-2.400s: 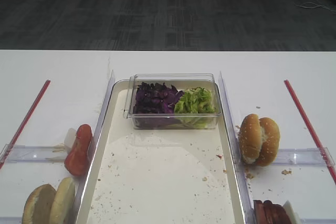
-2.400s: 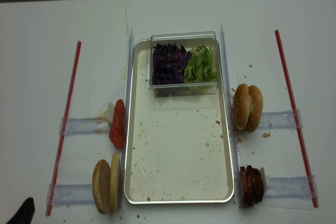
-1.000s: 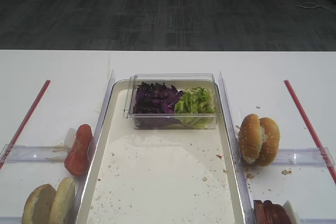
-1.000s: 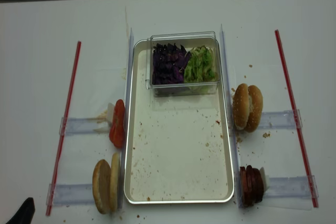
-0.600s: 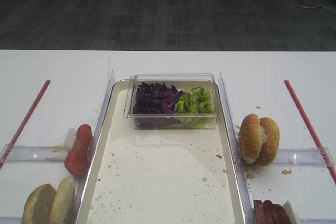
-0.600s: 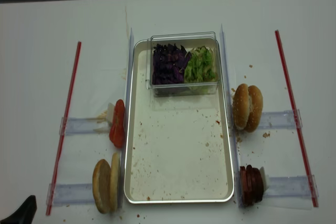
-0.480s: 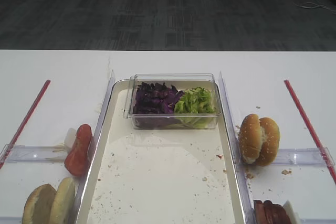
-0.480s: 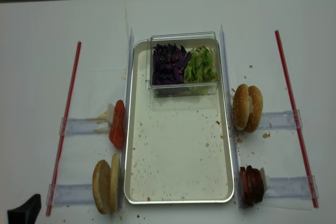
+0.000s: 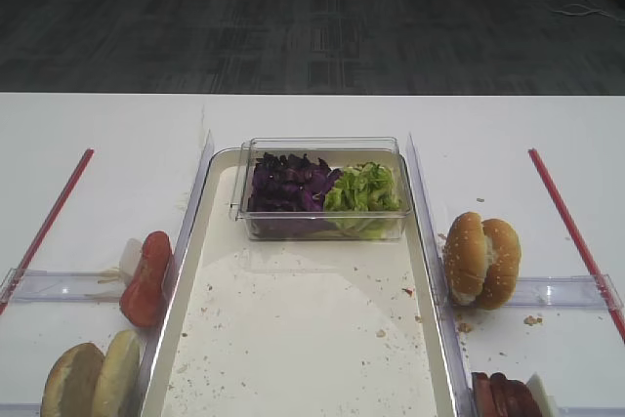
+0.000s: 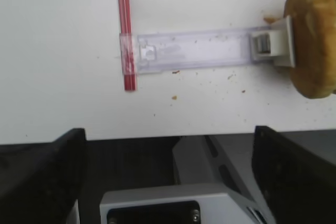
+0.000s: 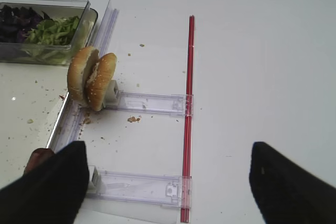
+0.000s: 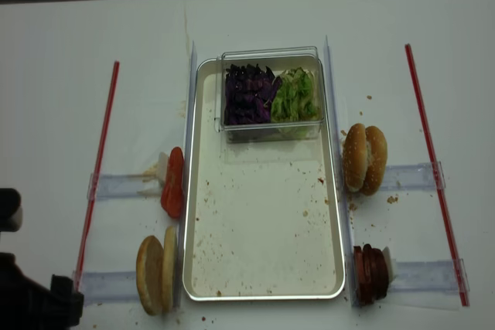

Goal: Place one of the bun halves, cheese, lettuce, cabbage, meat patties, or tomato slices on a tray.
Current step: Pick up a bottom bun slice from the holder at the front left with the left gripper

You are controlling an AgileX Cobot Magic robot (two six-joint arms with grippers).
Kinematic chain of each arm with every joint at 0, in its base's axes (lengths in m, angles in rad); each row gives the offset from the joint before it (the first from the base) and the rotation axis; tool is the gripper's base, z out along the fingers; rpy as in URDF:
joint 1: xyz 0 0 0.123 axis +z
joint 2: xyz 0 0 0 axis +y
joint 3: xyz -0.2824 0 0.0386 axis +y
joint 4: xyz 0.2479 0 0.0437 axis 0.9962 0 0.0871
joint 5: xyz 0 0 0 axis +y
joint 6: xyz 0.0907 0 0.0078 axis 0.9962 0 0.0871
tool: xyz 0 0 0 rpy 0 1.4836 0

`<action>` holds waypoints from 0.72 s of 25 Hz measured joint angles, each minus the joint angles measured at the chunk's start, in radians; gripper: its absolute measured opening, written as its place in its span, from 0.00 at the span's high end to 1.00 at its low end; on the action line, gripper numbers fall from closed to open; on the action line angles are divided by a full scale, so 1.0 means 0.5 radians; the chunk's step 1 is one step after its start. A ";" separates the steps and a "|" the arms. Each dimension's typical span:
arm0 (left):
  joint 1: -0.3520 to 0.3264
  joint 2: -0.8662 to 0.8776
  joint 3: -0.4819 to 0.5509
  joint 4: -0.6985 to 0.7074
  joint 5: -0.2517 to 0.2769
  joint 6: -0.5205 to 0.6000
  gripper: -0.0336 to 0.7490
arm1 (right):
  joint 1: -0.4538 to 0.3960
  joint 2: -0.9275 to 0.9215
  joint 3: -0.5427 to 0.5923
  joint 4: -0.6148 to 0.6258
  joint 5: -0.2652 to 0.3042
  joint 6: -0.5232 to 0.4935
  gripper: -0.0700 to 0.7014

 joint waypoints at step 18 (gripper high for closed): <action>0.000 0.546 -0.016 0.000 -0.048 -0.001 0.17 | 0.000 0.000 0.000 0.000 0.000 -0.004 0.07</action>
